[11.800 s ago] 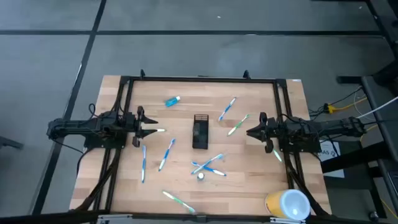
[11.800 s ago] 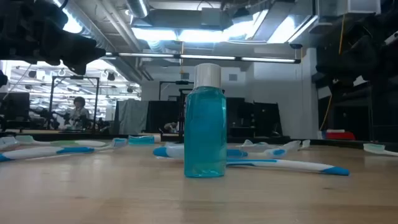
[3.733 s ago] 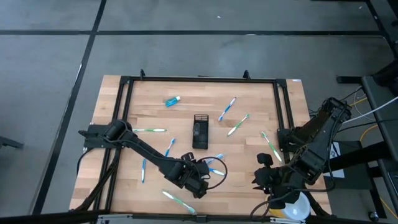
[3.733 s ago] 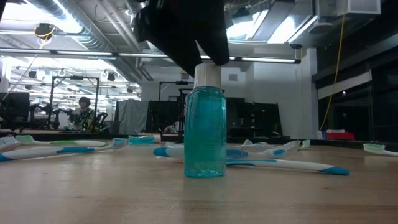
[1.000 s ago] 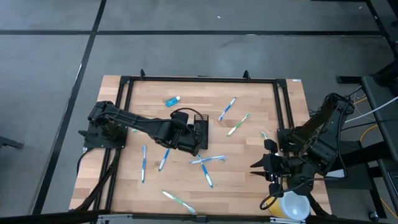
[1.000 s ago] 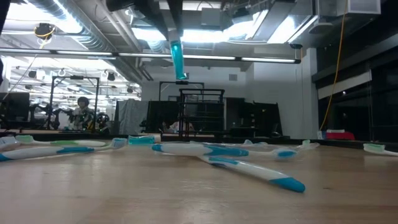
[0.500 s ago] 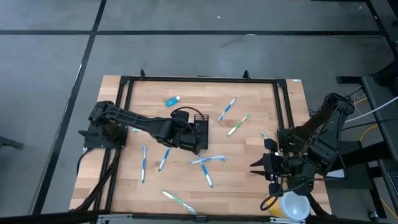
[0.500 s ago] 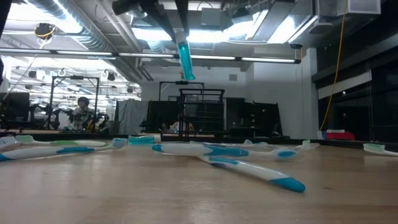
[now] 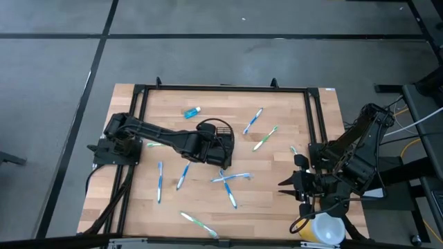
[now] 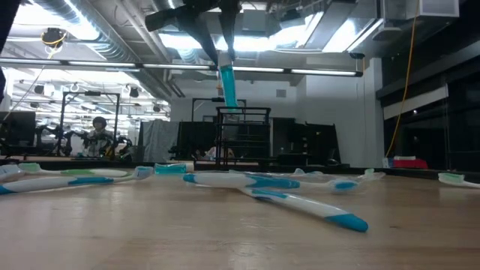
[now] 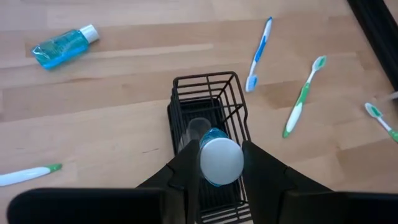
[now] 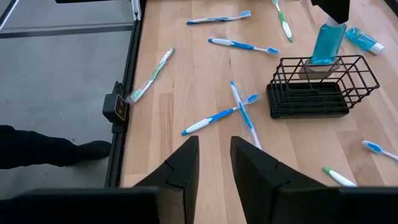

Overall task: Pick & Place toothbrushing station
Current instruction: Put the blue mouthwash bottle into the black organizer

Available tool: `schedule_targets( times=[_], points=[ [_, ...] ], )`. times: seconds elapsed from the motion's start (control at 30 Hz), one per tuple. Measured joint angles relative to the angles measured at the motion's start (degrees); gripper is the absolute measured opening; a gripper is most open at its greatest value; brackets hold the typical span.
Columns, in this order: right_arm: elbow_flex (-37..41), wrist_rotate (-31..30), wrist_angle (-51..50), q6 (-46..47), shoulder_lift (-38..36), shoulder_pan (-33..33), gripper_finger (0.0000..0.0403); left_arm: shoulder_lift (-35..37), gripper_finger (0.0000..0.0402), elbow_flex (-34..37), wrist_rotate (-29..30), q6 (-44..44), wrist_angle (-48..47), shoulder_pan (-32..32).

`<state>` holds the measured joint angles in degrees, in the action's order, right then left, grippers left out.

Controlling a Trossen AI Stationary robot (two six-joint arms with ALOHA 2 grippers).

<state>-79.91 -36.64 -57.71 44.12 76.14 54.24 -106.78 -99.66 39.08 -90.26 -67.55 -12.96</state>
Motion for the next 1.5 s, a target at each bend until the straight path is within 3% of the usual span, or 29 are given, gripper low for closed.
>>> schedule_targets(
  times=[1.0,1.27,1.5],
  points=[
    [0.0,0.0,0.2,0.4,0.0,0.0,0.0096,-3.0,0.009,0.0,-1.1,5.6,2.7,1.4],
    [0.0,0.0,0.2,0.4,0.0,0.0,0.0096,-3.0,0.0179,0.0,-3.7,9.5,3.4,1.9],
    [0.0,0.0,0.2,0.4,0.0,0.0,0.0096,-3.0,0.0205,0.1,-2.7,10.1,3.2,1.8]
  ],
)
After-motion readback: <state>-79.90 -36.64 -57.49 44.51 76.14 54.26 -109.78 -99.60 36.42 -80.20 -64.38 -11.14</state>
